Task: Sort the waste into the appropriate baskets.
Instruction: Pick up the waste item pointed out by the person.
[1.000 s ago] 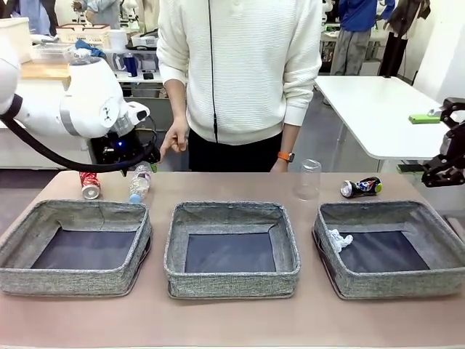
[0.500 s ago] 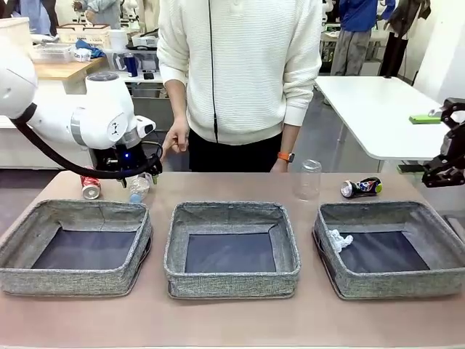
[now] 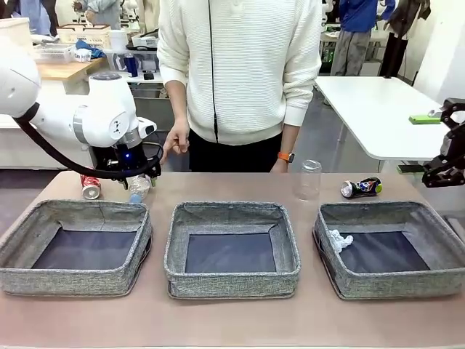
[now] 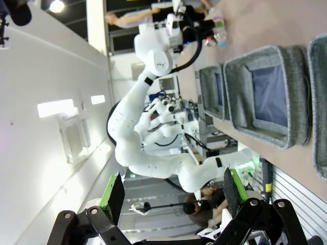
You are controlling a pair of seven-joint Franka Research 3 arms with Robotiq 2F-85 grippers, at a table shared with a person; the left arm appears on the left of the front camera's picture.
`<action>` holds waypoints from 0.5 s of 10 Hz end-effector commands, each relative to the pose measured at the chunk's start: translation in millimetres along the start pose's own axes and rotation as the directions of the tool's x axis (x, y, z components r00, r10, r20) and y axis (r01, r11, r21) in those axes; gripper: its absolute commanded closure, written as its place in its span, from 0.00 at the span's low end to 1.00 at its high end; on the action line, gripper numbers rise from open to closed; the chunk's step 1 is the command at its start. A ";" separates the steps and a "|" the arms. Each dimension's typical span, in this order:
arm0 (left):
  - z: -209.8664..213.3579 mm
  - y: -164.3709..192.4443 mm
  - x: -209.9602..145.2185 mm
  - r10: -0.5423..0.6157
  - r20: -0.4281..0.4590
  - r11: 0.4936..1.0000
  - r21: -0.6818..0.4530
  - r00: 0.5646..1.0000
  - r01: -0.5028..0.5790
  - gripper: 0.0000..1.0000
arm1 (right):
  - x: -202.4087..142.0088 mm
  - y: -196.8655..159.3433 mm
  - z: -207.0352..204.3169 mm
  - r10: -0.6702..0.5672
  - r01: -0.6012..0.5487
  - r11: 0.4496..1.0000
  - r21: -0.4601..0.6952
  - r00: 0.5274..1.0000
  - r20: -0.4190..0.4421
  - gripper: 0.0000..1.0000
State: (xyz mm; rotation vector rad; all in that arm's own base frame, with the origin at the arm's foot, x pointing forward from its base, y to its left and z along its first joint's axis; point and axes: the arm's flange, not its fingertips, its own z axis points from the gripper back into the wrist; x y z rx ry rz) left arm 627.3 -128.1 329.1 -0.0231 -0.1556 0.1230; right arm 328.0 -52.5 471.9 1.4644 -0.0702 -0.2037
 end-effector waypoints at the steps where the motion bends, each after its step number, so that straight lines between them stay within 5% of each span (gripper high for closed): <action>1: 1.9 -2.3 3.9 0.012 -0.003 0.999 0.036 1.000 -0.012 1.00 | -2.1 4.5 1.4 -0.020 0.020 1.000 -0.004 1.000 -0.007 0.00; 3: 6.4 -3.5 0.2 0.003 -0.002 0.999 0.031 1.000 -0.003 1.00 | -2.1 4.5 1.4 -0.020 0.020 1.000 -0.004 1.000 -0.007 0.00; 4: 7.7 -3.1 -0.2 0.004 -0.004 1.000 0.030 1.000 -0.004 0.85 | -2.1 4.5 1.4 -0.020 0.020 1.000 -0.004 1.000 -0.007 0.00; 5: 9.9 -1.5 -2.0 0.014 0.011 1.000 0.020 1.000 -0.014 0.94 | -2.1 4.5 1.4 -0.020 0.020 1.000 -0.004 1.000 -0.007 0.00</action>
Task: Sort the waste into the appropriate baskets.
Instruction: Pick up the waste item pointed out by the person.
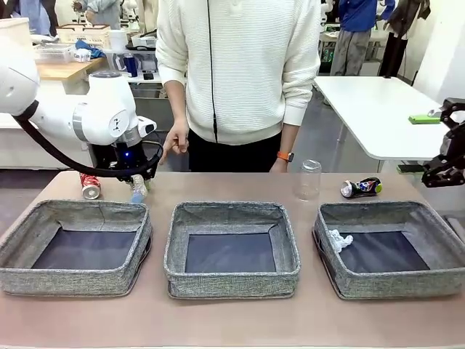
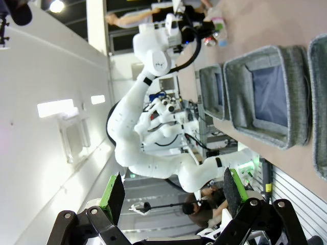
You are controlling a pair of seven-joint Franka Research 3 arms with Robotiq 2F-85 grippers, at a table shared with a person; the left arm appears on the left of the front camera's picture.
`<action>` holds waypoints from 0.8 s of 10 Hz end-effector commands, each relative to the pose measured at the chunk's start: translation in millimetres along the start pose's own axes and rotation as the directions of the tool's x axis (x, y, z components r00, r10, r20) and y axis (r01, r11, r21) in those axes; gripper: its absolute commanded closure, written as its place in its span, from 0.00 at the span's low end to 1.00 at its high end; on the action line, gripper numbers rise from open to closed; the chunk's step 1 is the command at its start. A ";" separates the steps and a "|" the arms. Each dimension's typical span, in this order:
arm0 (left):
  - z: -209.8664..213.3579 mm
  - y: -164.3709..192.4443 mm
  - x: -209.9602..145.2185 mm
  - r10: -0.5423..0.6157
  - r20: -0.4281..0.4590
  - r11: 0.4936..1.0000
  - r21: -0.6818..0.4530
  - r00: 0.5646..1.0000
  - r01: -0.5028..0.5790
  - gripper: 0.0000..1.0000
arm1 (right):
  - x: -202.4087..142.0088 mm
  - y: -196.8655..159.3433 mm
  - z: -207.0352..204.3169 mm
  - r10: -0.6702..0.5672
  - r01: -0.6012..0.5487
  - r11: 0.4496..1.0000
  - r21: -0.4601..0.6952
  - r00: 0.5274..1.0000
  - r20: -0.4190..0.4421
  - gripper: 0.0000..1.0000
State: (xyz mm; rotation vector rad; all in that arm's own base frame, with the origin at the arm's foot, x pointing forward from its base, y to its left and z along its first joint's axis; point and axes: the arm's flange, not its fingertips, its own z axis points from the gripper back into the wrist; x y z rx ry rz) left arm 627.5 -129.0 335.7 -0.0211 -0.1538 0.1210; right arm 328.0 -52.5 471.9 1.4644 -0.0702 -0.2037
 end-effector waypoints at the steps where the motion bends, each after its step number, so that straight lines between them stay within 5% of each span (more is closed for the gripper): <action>1: 8.2 1.3 -6.3 0.021 0.018 1.000 0.011 1.000 -0.021 0.94 | -2.1 4.5 1.4 -0.020 0.020 1.000 -0.004 1.000 -0.007 0.00; 6: 36.2 7.0 -16.4 0.053 0.014 0.999 0.009 0.999 -0.053 0.94 | -2.1 4.5 1.4 -0.020 0.020 1.000 -0.004 1.000 -0.007 0.00; 8: 109.9 25.0 -38.4 -0.035 -0.070 0.998 -0.046 0.997 0.032 0.94 | -2.1 4.5 1.4 -0.020 0.020 1.000 -0.004 1.000 -0.007 0.00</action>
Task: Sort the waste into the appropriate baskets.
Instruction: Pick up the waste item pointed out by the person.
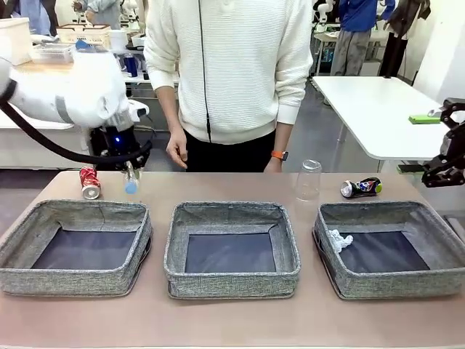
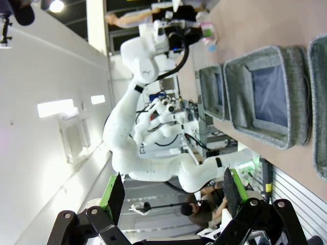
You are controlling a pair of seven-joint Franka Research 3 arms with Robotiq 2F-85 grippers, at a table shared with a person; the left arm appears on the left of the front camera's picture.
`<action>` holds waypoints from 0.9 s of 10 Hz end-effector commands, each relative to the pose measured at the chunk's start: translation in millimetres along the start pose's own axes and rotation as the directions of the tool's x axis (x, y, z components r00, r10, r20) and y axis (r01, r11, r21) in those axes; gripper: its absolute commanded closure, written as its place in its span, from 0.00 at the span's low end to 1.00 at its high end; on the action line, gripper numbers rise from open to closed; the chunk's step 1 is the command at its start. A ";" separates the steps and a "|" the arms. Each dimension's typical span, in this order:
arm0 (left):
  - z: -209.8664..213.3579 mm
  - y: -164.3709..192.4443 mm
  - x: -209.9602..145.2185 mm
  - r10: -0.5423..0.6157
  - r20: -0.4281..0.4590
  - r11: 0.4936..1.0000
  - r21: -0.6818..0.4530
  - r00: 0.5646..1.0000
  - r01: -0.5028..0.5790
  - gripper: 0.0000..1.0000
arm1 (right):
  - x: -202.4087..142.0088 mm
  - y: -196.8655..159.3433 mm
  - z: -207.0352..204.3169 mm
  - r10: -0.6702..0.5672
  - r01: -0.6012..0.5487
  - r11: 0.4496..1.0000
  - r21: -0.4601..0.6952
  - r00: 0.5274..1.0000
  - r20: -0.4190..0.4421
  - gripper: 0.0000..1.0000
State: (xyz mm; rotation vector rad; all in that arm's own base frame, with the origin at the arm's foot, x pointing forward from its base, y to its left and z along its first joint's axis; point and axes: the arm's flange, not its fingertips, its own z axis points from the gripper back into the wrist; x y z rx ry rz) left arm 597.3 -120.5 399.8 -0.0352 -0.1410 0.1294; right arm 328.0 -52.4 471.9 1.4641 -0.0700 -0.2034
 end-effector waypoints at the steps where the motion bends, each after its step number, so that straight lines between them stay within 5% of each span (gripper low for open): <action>1: 86.2 28.4 -39.5 -0.089 -0.078 0.987 -0.138 0.993 0.077 0.94 | -2.1 4.5 1.5 -0.020 0.020 1.000 -0.003 1.000 -0.007 0.00; 3: 158.2 46.3 -90.1 -0.152 -0.051 0.941 -0.314 0.987 0.129 0.94 | -2.1 4.5 1.5 -0.020 0.020 1.000 -0.003 1.000 -0.007 0.00; 5: 196.4 39.7 -163.9 -0.078 0.049 0.956 -0.281 0.996 0.089 0.94 | -2.1 4.5 1.5 -0.020 0.020 1.000 -0.003 1.000 -0.007 0.00; 6: 199.6 41.3 -188.6 -0.183 0.131 0.945 -0.249 0.974 0.211 0.94 | -2.1 4.5 1.5 -0.020 0.020 1.000 -0.003 1.000 -0.007 0.00; 7: 205.5 36.0 -128.8 -0.127 0.001 0.945 -0.304 0.992 0.121 0.94 | -2.1 4.5 1.5 -0.020 0.020 1.000 -0.003 1.000 -0.007 0.00; 9: 205.5 36.0 -128.8 -0.127 0.001 0.945 -0.304 0.992 0.121 0.94 | -2.1 4.5 1.5 -0.020 0.020 1.000 -0.003 1.000 -0.007 0.00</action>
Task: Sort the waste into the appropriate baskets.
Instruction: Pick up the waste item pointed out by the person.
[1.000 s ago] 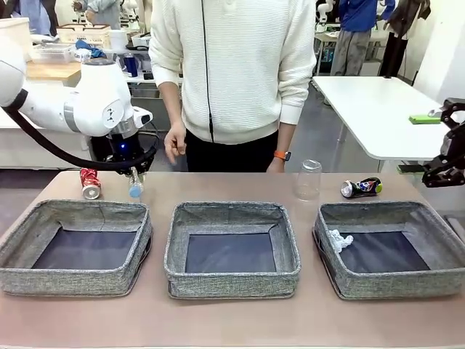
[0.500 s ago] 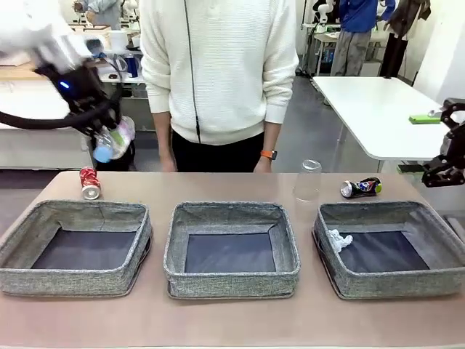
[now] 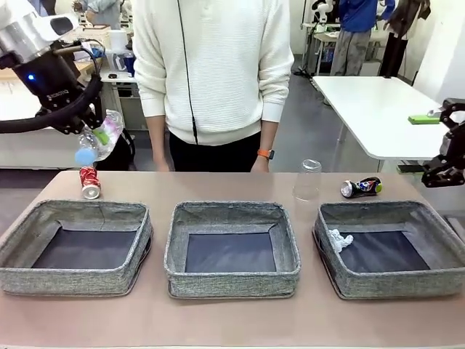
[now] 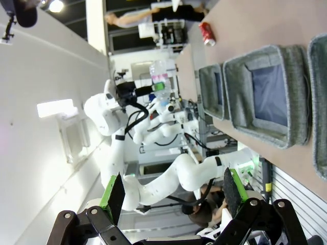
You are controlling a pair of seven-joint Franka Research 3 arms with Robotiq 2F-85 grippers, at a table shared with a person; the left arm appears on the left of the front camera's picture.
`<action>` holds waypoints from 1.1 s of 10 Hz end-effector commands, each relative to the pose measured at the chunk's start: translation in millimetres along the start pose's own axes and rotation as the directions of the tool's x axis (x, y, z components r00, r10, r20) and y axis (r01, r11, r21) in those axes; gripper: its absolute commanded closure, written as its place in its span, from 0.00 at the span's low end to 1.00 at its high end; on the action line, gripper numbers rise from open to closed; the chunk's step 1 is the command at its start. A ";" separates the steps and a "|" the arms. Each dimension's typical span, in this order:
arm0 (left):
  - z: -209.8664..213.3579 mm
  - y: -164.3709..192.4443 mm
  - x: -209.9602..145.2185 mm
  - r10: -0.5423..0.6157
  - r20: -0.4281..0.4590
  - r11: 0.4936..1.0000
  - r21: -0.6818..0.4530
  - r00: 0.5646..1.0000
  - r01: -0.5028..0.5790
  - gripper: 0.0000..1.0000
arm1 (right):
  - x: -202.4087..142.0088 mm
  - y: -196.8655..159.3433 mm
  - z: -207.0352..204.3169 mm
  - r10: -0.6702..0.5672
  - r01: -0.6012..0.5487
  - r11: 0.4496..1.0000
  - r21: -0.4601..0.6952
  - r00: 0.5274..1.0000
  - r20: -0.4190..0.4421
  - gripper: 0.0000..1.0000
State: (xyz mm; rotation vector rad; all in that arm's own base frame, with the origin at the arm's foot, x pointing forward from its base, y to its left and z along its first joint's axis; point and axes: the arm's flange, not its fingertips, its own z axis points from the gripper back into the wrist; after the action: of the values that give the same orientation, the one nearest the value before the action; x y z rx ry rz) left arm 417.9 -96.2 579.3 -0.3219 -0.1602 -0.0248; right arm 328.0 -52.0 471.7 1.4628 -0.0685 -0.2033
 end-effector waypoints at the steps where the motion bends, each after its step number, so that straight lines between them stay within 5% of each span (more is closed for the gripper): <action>1: 10.0 -4.4 -15.2 -0.013 0.019 1.000 0.000 1.000 0.013 0.80 | -2.0 4.6 1.9 -0.019 0.019 1.000 -0.002 1.000 -0.006 0.00; 2: 5.6 -30.1 -14.6 0.023 -0.005 1.000 0.007 1.000 -0.023 0.80 | -2.0 4.6 1.9 -0.019 0.019 1.000 -0.002 1.000 -0.006 0.00; 4: 63.1 -122.8 -21.8 0.121 -0.078 0.978 0.179 0.990 -0.106 0.80 | -2.0 4.6 1.9 -0.019 0.019 1.000 -0.002 1.000 -0.006 0.00; 7: 106.5 -239.9 -10.1 0.084 -0.109 0.951 0.305 0.991 -0.047 0.80 | -2.0 4.6 1.9 -0.019 0.019 1.000 -0.002 1.000 -0.006 0.00; 11: 143.6 -305.7 14.3 0.156 -0.038 0.954 0.264 0.987 -0.141 0.80 | -2.0 4.6 1.9 -0.019 0.019 1.000 -0.002 1.000 -0.006 0.00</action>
State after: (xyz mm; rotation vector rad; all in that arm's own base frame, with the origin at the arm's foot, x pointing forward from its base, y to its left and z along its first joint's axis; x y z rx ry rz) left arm 387.7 -317.3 780.6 -0.0665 -0.0706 0.0870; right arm 327.9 -52.1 472.0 1.4626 -0.0686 -0.2030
